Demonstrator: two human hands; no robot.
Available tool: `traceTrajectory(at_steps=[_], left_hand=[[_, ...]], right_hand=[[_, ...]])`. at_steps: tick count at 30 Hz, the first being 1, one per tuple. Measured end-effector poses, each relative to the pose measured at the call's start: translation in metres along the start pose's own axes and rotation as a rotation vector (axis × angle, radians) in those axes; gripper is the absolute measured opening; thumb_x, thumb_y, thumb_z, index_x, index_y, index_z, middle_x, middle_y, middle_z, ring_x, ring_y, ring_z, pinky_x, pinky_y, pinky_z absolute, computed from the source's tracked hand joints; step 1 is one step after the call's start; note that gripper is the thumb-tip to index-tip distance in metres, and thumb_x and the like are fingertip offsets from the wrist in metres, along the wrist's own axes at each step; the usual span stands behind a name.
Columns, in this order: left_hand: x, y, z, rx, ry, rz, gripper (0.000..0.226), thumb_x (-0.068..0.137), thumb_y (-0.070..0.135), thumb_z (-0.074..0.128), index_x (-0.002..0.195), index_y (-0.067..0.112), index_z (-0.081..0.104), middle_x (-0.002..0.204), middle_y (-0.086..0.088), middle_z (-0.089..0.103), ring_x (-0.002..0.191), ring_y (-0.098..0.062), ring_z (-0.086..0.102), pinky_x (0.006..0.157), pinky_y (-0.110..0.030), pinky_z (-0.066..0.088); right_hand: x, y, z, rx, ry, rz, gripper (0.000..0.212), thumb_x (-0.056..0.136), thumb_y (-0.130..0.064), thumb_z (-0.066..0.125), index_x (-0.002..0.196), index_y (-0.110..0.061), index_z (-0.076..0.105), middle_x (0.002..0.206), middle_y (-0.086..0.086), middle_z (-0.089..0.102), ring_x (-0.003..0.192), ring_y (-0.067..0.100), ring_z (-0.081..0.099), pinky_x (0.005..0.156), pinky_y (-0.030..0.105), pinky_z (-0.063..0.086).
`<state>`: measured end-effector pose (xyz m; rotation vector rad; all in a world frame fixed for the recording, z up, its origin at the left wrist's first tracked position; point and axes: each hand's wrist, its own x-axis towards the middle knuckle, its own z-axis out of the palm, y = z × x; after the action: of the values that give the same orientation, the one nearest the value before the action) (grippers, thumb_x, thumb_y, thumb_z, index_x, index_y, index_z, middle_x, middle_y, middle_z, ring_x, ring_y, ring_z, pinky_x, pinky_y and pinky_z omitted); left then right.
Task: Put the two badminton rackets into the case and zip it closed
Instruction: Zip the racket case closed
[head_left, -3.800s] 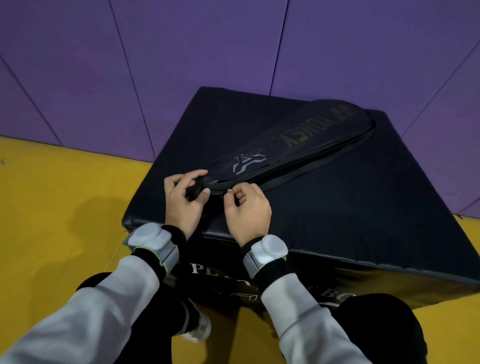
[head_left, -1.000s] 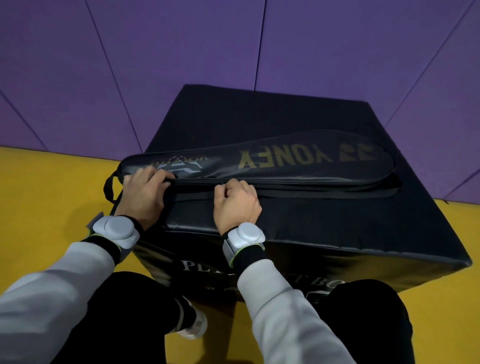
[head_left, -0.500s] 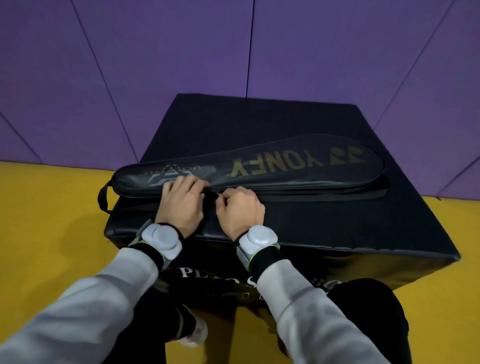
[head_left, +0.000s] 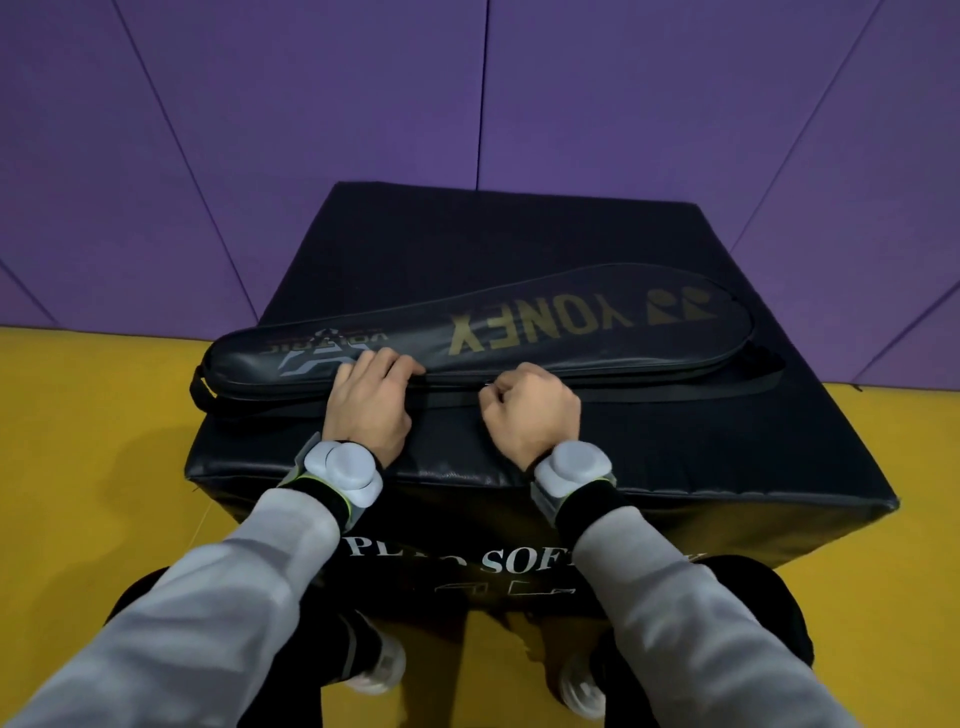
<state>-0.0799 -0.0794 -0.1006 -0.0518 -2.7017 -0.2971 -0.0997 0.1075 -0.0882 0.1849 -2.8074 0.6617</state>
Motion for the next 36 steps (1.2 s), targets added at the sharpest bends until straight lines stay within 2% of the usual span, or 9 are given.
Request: traceTrajectory(at_steps=[7,12,14,16,22,26,28,30,36], left_hand=[[0.001,0.002,0.001,0.009,-0.006,-0.019,0.043,0.076,-0.012,0.066,0.11,0.013,0.069,0.101,-0.003,0.063,0.095,-0.029,0.055,0.083,-0.033,0.03],[0.001,0.013,0.004,-0.076,-0.03,-0.187,0.04,0.081,-0.004,0.059,0.113,0.017,0.069,0.11,-0.002,0.062,0.108,-0.027,0.05,0.092,-0.033,0.027],[0.004,0.023,0.004,-0.117,-0.043,-0.213,0.043,0.081,-0.002,0.057,0.116,0.018,0.069,0.113,-0.001,0.062,0.112,-0.026,0.048,0.095,-0.033,0.027],[0.007,0.037,0.006,-0.147,-0.058,-0.171,0.045,0.082,0.001,0.056,0.122,0.019,0.068,0.117,0.0,0.061,0.116,-0.025,0.047,0.099,-0.032,0.027],[0.016,0.092,0.024,-0.268,-0.082,-0.014,0.038,0.095,0.014,0.056,0.131,0.019,0.065,0.122,0.004,0.061,0.12,-0.021,0.049,0.102,-0.03,0.029],[0.022,0.122,0.039,-0.314,-0.081,0.089,0.034,0.096,0.016,0.061,0.129,0.02,0.068,0.119,0.003,0.062,0.116,-0.021,0.052,0.1,-0.03,0.032],[0.025,0.13,0.044,-0.306,-0.092,0.154,0.034,0.095,0.017,0.061,0.129,0.021,0.068,0.118,0.003,0.061,0.115,-0.021,0.052,0.098,-0.032,0.034],[0.028,0.134,0.048,-0.294,-0.094,0.165,0.034,0.096,0.019,0.061,0.129,0.023,0.067,0.118,0.003,0.06,0.114,-0.021,0.051,0.097,-0.032,0.034],[0.033,0.136,0.051,-0.277,-0.089,0.123,0.026,0.102,0.027,0.054,0.124,0.023,0.067,0.114,0.002,0.06,0.112,-0.021,0.051,0.095,-0.034,0.036]], right_hand=[[0.004,0.055,-0.026,0.027,0.06,0.055,0.027,0.087,-0.025,0.063,0.067,-0.008,0.07,0.08,0.006,0.065,0.071,0.031,0.06,0.061,0.035,0.05],[0.002,0.078,-0.033,-0.011,0.108,0.072,0.029,0.089,-0.026,0.064,0.066,-0.009,0.068,0.075,0.005,0.062,0.067,0.03,0.056,0.059,0.03,0.041],[0.001,0.085,-0.033,0.035,0.111,0.102,0.034,0.09,-0.027,0.062,0.06,-0.013,0.059,0.07,0.001,0.057,0.066,0.026,0.053,0.06,0.03,0.039],[0.001,0.088,-0.032,0.078,0.11,0.109,0.036,0.091,-0.028,0.062,0.058,-0.015,0.055,0.066,-0.002,0.051,0.065,0.023,0.051,0.06,0.031,0.04],[0.001,0.091,-0.029,0.118,0.105,0.102,0.032,0.092,-0.033,0.062,0.064,-0.017,0.064,0.067,-0.002,0.056,0.067,0.021,0.055,0.062,0.031,0.046],[0.002,0.092,-0.03,0.109,0.096,0.119,0.025,0.091,-0.033,0.062,0.074,-0.018,0.071,0.072,-0.003,0.059,0.071,0.021,0.058,0.062,0.028,0.039],[0.002,0.091,-0.029,0.089,0.091,0.123,0.026,0.091,-0.032,0.06,0.072,-0.017,0.068,0.072,-0.002,0.058,0.07,0.023,0.058,0.062,0.027,0.035],[0.002,0.09,-0.029,0.071,0.087,0.108,0.028,0.091,-0.032,0.059,0.067,-0.018,0.061,0.071,-0.002,0.054,0.069,0.024,0.057,0.06,0.028,0.035],[0.004,0.092,-0.029,0.108,0.068,0.091,0.022,0.09,-0.029,0.061,0.074,-0.015,0.068,0.071,-0.005,0.054,0.068,0.017,0.05,0.062,0.028,0.039]])
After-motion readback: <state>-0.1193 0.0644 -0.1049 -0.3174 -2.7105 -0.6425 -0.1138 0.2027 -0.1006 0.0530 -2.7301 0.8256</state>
